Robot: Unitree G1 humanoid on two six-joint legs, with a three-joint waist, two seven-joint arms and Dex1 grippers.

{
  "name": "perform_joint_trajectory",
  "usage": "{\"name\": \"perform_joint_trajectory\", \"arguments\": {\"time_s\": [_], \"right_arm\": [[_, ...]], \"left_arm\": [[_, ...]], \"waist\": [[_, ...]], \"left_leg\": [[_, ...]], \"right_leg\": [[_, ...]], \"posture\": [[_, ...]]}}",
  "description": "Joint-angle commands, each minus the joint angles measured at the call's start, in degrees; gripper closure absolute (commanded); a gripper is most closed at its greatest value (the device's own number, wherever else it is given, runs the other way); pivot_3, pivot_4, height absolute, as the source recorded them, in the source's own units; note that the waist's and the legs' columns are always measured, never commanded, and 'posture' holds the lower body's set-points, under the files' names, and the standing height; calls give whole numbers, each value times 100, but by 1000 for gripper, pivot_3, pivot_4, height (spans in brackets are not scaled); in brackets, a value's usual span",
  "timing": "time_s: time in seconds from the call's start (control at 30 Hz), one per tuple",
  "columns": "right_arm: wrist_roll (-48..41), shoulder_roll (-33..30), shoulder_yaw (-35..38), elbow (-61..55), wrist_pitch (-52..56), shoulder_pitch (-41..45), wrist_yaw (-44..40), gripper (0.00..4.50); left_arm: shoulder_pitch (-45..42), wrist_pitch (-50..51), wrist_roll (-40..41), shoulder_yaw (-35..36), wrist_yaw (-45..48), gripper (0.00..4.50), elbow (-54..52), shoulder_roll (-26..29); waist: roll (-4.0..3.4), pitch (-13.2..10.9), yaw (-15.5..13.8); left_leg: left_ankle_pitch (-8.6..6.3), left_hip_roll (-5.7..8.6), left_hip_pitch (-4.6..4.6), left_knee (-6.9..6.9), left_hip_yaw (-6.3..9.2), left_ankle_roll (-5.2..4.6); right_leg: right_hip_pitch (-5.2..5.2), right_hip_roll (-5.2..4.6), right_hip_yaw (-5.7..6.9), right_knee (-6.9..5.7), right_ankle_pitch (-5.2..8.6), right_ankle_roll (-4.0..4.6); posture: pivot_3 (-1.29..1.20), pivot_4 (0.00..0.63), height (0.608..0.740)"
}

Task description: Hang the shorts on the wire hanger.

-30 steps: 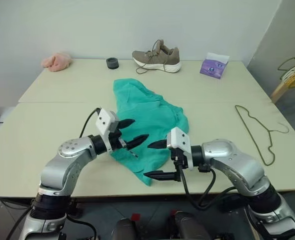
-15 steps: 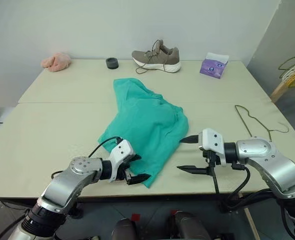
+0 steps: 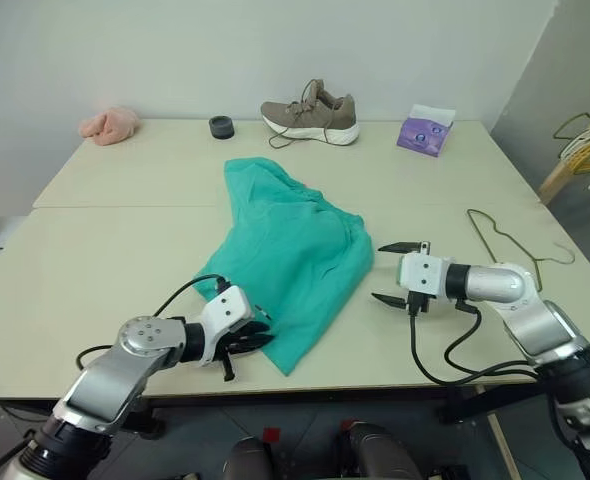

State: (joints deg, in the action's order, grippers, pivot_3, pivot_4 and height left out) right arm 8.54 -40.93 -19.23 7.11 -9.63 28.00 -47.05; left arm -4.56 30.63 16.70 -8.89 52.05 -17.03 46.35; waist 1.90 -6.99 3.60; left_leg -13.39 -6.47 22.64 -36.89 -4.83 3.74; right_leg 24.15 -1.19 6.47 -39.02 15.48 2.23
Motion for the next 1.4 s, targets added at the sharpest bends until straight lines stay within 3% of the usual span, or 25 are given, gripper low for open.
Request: {"name": "perform_joint_trajectory", "arguments": {"time_s": [0.03, 0.27, 0.5, 0.63, 0.87, 0.97, 1.13, 1.27, 1.4], "right_arm": [[930, 209, -297, 1081, -1269, 644, 675, 0], [2447, 1022, -1042, 3474, -2566, 1989, 2314, 0], [3083, 1863, -1422, 4757, -2933, 2850, 3299, 0], [2933, 2052, -1324, 5009, -3106, 3038, 3319, 951], [1795, 1816, -745, 4323, -3320, 2822, 2162, 3428], [1109, 1345, -493, 3380, -3099, 2439, 1266, 4455], [17, 557, -261, 1592, -2079, 1701, -321, 4487], [-1329, -329, -41, -477, -140, 972, -1754, 4487], [-2374, -922, 263, -1922, 1693, 611, -2268, 4487]], "left_arm": [[137, -10, 76, 325, 128, 4467, 62, 182], [305, -19, 254, 804, 257, 4467, 96, 286], [397, -42, 367, 1225, 338, 4467, 165, 338], [410, -155, 340, 1402, 287, 4500, 278, 297], [137, -557, 252, 1498, 47, 4500, 611, 28], [-91, -784, 168, 1376, 29, 4500, 794, -122], [-330, -962, 111, 1248, 199, 4500, 991, -159], [-469, -731, 455, 1193, 1037, 4500, 844, 249], [-716, -297, 926, 1302, 1610, 4500, 674, 639]], "waist": [[-1, -1, 8], [-2, -1, 53], [-2, 0, 94], [-3, 1, 53], [-4, 1, -32], [-4, 2, -75], [-4, 2, -106], [-7, 0, -84], [-8, 0, -32]], "left_leg": [[0, 1, 1, 1, -1, 0], [1, -1, -1, 1, -9, 1], [0, -2, -8, 0, -26, 6], [-1, -1, -8, 0, -31, 8], [-1, -1, -12, -1, -40, 8], [-2, -2, -12, -2, -39, 8], [-2, -1, -11, -3, -44, 7], [-3, -2, -15, -2, -44, 7], [-4, -6, -16, -3, -42, 8]], "right_leg": [[1, 0, 0, -1, 0, 0], [4, 1, -13, -7, -2, 2], [6, -2, -36, -12, -5, 5], [6, -5, -40, -11, -6, 6], [6, -5, -46, -14, -10, 12], [5, -5, -45, -14, -11, 13], [4, -5, -45, -9, -11, 11], [5, 0, -44, -9, -6, 4], [8, 3, -40, -12, -6, 4]], "posture": [[-91, 86, 740], [-76, 79, 740], [-51, 74, 740], [-42, 72, 740], [-52, 70, 740], [-68, 72, 740], [-94, 78, 740], [-113, 78, 740], [-116, 75, 740]]}}
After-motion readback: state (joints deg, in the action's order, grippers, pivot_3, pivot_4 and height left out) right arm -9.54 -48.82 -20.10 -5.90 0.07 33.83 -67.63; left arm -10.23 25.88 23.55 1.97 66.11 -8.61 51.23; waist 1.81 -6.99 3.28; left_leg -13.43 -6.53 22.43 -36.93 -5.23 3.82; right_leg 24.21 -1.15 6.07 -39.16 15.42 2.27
